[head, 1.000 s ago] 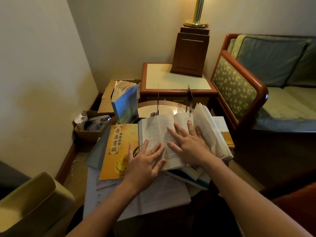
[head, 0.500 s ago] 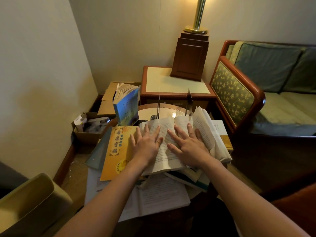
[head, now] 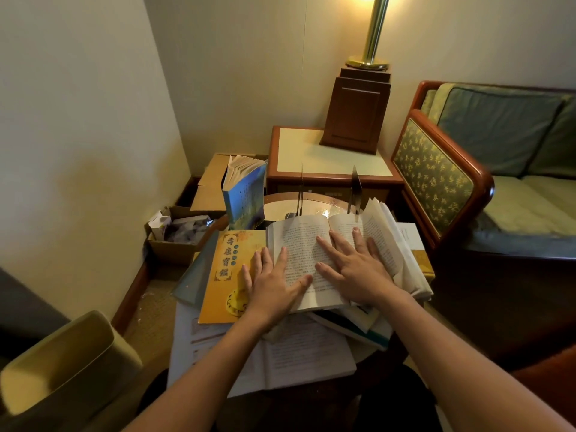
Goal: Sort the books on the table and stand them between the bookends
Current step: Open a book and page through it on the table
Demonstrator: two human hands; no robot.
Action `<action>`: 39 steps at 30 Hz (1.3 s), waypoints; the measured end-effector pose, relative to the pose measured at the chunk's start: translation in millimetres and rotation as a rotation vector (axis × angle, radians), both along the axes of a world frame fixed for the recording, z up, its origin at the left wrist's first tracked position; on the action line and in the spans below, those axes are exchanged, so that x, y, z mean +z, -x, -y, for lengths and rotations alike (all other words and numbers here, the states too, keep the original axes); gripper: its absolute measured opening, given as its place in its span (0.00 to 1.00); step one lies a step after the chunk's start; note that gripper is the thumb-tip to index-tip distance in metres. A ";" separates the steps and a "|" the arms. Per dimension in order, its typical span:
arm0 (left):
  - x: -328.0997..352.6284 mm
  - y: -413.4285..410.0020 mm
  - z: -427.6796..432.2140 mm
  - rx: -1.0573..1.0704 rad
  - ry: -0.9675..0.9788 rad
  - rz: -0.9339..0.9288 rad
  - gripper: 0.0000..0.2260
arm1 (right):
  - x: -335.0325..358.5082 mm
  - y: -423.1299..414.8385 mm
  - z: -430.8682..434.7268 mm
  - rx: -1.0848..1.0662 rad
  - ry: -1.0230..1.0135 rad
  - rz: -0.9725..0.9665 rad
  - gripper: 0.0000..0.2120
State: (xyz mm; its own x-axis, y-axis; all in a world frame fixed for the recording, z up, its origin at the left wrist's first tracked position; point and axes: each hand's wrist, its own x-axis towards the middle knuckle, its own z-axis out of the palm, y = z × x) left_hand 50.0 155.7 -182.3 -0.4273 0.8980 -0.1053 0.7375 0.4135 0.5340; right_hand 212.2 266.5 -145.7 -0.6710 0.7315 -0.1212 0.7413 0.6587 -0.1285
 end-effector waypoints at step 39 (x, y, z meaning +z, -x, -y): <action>36.4 -8.0 18.6 0.237 -0.357 0.732 0.34 | -10.4 -17.5 48.5 -0.002 -0.152 -0.093 0.45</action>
